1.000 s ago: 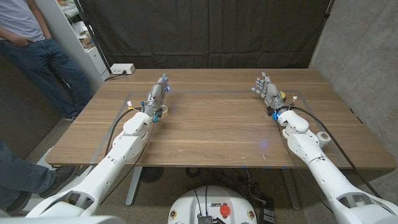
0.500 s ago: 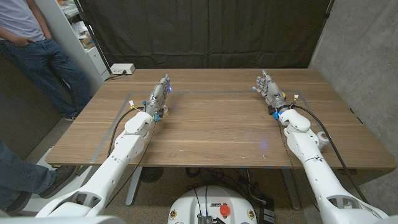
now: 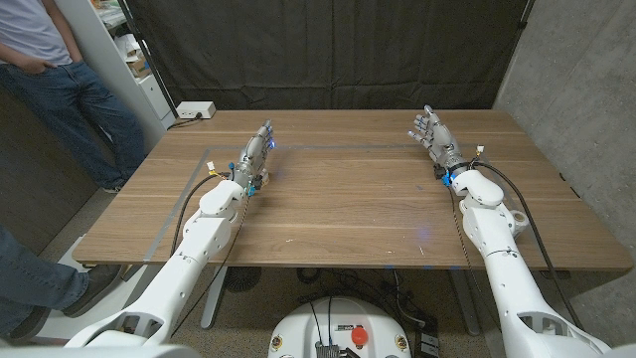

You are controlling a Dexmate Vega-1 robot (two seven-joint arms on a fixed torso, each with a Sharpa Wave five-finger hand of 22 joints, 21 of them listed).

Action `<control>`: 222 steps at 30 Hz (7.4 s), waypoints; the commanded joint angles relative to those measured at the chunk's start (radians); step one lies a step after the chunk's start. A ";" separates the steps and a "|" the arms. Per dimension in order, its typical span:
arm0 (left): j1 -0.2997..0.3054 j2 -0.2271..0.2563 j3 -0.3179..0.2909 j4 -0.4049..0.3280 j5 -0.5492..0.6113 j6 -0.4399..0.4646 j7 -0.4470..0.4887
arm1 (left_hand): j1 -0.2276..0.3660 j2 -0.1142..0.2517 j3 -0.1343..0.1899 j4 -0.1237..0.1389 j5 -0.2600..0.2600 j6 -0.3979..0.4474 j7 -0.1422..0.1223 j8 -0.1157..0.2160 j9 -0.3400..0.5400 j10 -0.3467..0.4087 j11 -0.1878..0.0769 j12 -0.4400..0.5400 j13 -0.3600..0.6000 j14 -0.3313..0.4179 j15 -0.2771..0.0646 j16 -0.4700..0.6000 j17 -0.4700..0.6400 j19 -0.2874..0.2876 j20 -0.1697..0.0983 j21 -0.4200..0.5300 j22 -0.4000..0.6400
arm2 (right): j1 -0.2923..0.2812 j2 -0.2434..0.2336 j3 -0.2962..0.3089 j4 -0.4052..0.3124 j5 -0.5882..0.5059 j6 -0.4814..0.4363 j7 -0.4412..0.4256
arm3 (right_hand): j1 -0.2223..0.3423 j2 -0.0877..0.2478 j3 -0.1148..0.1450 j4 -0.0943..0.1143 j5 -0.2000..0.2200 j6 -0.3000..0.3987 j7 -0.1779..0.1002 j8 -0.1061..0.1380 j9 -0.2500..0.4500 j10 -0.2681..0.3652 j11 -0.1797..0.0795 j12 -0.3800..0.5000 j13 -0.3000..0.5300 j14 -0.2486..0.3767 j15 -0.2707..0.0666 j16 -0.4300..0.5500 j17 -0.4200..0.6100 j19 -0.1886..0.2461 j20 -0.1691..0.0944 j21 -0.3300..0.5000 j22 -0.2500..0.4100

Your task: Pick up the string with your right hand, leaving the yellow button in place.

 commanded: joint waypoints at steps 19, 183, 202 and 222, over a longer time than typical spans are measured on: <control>-0.012 -0.028 0.012 0.005 0.039 0.019 -0.006 | 0.014 0.007 0.005 -0.010 -0.006 0.006 0.006 -0.002 0.006 0.001 0.000 -0.005 -0.002 -0.023 0.003 0.006 0.002 -0.071 0.012 -0.011 0.005 | -0.063 0.038 0.100 -0.134 -0.025 0.009 0.059 | 0.007 0.002 0.002 -0.010 0.009 -0.001 -0.010 0.004 -0.002 0.019 0.000 -0.014 -0.008 0.017 -0.003 0.001 -0.004 0.021 0.001 -0.011 0.002; 0.039 0.002 0.041 -0.072 0.039 -0.013 -0.028 | 0.040 0.020 0.009 -0.061 -0.016 -0.019 0.005 -0.005 0.006 0.005 0.003 -0.025 -0.011 -0.021 0.006 0.006 0.003 -0.061 0.022 -0.075 0.008 | -0.430 0.098 0.375 -0.458 0.066 0.113 0.068 | 0.032 0.012 -0.015 -0.042 0.012 0.023 -0.026 0.003 -0.005 0.067 -0.010 -0.109 -0.017 0.041 -0.012 -0.030 -0.032 0.055 0.000 -0.100 0.003; 0.045 0.011 0.042 -0.085 0.033 0.001 -0.026 | 0.040 0.021 0.009 -0.064 -0.016 -0.018 0.005 -0.006 0.006 0.006 0.004 -0.026 -0.011 -0.022 0.006 0.005 0.003 -0.061 0.024 -0.081 0.009 | -0.447 0.083 0.414 -0.425 0.091 0.158 0.112 | 0.041 -0.001 -0.021 -0.053 0.013 0.022 -0.028 0.002 -0.006 0.073 -0.014 -0.117 -0.016 0.047 -0.014 -0.033 -0.034 0.061 0.001 -0.108 0.004; 0.030 0.015 0.047 -0.072 0.035 0.014 -0.035 | 0.040 0.023 0.009 -0.068 -0.016 -0.019 0.005 -0.006 0.006 0.002 0.005 -0.029 -0.011 -0.024 0.006 0.004 0.003 -0.061 0.025 -0.087 0.009 | -0.467 0.088 0.442 -0.413 0.062 0.186 0.091 | 0.045 -0.013 -0.027 -0.060 0.017 0.028 -0.034 0.003 -0.005 0.080 -0.019 -0.123 -0.016 0.054 -0.016 -0.034 -0.035 0.065 0.004 -0.117 0.004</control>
